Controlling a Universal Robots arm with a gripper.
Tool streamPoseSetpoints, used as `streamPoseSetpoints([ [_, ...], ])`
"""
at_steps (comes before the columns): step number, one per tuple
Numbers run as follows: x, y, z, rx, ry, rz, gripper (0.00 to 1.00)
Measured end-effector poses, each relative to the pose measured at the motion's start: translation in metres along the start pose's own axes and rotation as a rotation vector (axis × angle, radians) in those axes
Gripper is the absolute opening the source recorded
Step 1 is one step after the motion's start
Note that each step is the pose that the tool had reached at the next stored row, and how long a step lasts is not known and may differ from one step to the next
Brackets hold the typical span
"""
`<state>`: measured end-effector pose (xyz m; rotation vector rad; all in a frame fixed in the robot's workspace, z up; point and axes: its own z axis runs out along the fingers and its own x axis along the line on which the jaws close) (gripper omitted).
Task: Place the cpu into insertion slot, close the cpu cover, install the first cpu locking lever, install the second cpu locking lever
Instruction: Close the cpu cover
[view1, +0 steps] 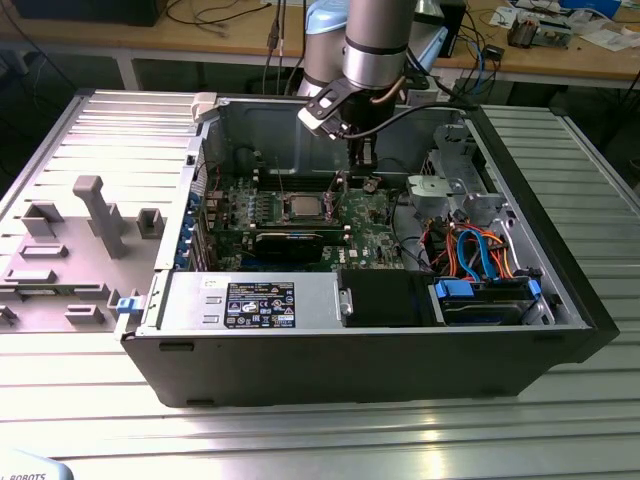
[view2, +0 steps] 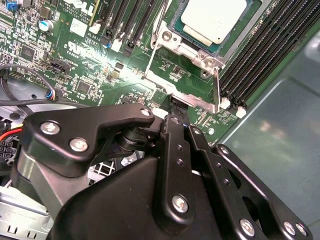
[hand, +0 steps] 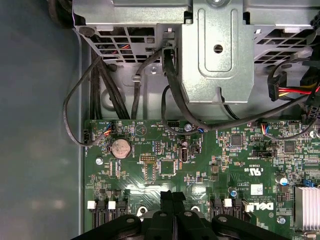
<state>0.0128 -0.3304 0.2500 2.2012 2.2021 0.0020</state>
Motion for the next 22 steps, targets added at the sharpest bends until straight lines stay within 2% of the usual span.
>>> streamPoseSetpoints([
  [22,0.0000,-0.0049,-0.0001,0.0001,0.0000,0.000,0.11],
])
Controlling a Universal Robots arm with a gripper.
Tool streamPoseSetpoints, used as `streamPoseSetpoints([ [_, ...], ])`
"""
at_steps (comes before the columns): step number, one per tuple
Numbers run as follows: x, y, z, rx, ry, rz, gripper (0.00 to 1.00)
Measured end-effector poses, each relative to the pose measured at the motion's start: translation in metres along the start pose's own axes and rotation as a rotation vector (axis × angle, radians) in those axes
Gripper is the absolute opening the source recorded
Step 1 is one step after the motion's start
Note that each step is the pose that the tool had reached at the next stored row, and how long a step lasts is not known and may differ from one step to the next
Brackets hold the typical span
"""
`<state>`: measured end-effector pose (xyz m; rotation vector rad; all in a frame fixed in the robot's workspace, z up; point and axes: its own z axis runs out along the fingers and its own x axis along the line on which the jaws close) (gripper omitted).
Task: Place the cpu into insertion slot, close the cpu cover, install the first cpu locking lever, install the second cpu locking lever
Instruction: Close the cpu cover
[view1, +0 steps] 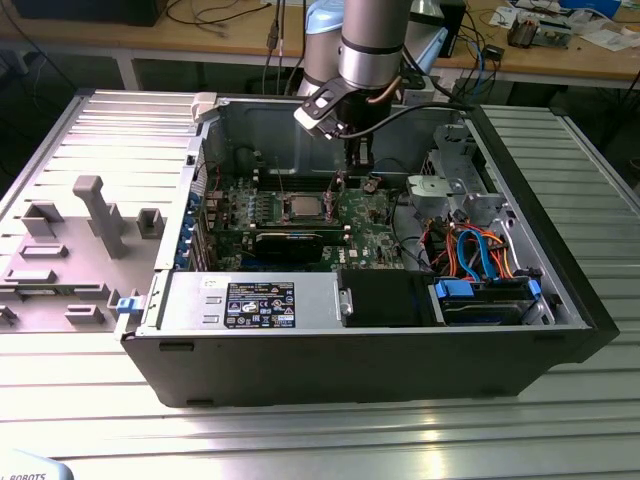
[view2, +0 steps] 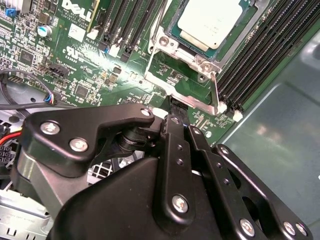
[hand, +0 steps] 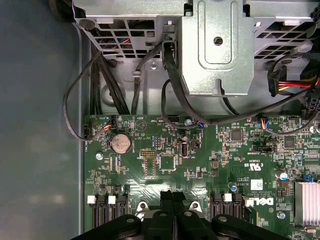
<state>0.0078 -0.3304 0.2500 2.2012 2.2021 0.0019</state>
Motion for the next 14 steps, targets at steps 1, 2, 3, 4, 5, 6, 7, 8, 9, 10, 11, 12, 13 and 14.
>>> streamPoseSetpoints([
  [1,0.0000,-0.0001,0.0000,-0.0001,0.0000,0.000,0.11],
  [2,0.0000,-0.0003,0.0000,0.0000,0.0000,0.000,0.11],
  [3,0.0000,-0.0005,0.0000,0.0000,0.0000,0.000,0.11],
  [4,0.0000,-0.0006,0.0000,0.0000,0.0000,0.000,0.11],
  [5,0.0000,-0.0008,0.0000,0.0000,0.0000,0.000,0.11],
  [6,0.0000,-0.0010,0.0000,0.0000,0.0000,0.000,0.11],
  [7,0.0000,-0.0011,0.0000,-0.0001,0.0000,0.000,0.11],
  [8,0.0000,-0.0012,0.0000,0.0000,0.0000,0.000,0.11],
  [9,0.0000,-0.0013,0.0000,-0.0001,0.0000,0.000,0.11],
  [10,0.0000,-0.0015,0.0000,0.0000,0.0000,0.000,0.11],
  [11,0.0000,-0.0016,0.0000,0.0000,0.0000,0.000,0.11],
  [12,0.0000,-0.0018,0.0000,0.0000,0.0000,0.000,0.11],
  [13,0.0000,-0.0020,0.0000,-0.0001,0.0000,0.000,0.11],
  [14,0.0000,-0.0022,-0.0001,0.0000,0.0000,0.000,0.11],
])
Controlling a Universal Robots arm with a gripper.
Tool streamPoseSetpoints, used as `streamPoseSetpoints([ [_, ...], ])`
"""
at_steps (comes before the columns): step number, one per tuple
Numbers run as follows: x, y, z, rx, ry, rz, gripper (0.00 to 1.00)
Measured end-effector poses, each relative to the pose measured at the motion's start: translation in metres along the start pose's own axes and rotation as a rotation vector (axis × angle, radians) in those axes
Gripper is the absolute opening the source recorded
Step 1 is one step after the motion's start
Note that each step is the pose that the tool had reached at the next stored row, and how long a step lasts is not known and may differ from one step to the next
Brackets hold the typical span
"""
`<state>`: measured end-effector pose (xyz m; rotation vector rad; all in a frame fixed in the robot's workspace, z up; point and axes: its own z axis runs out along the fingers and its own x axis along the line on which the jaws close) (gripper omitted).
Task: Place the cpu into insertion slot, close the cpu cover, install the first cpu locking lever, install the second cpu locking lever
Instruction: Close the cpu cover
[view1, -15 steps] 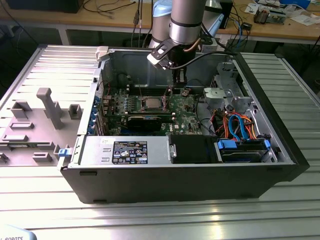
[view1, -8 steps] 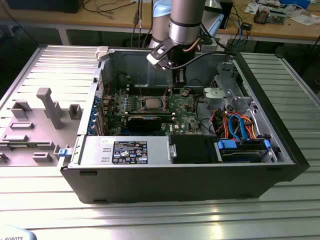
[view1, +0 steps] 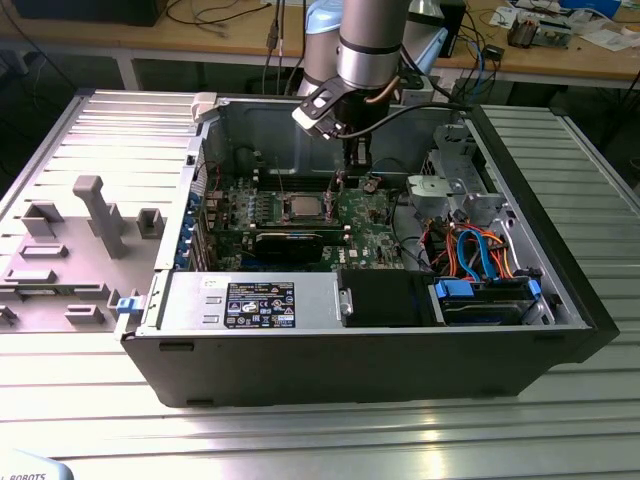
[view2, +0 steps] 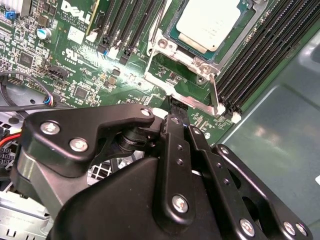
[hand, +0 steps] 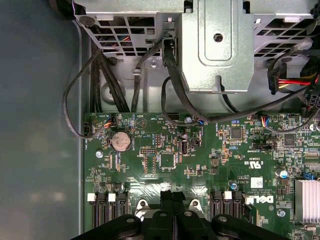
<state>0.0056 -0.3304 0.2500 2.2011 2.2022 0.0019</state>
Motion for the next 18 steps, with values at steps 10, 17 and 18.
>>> streamPoseSetpoints([
  [10,0.0000,-0.0091,-0.0002,0.0000,0.0000,0.000,0.11],
  [17,0.0000,-0.0111,-0.0002,-0.0001,0.0000,0.000,0.11],
  [18,0.0000,-0.0115,-0.0002,-0.0001,0.0000,0.000,0.11],
])
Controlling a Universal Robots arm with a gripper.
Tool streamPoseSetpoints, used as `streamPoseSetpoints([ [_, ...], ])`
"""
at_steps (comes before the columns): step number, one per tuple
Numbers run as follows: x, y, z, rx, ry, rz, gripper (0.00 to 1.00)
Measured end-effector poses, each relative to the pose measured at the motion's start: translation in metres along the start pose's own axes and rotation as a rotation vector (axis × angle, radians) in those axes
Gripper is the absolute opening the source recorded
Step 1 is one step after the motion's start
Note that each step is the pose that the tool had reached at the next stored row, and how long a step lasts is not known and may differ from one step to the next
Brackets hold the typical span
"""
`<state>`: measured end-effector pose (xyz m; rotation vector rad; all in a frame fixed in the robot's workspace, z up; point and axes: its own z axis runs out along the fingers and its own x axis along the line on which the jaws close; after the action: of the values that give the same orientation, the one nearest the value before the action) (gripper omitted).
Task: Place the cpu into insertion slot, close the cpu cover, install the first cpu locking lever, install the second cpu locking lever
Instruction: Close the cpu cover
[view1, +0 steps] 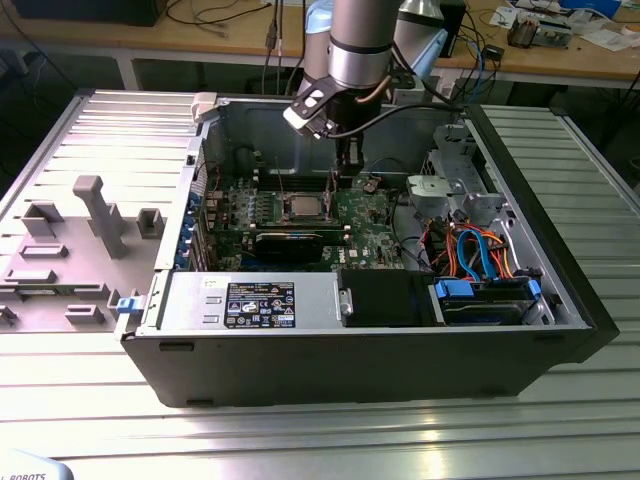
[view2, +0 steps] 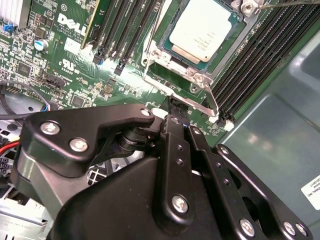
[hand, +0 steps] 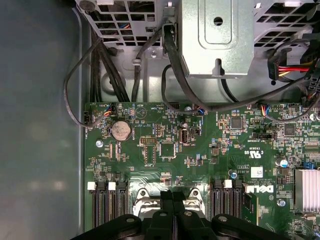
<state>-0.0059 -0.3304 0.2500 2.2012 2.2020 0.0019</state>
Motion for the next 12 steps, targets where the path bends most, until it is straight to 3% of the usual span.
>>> streamPoseSetpoints([
  [12,0.0000,-0.0038,-0.0001,0.0000,0.0000,0.000,0.11],
])
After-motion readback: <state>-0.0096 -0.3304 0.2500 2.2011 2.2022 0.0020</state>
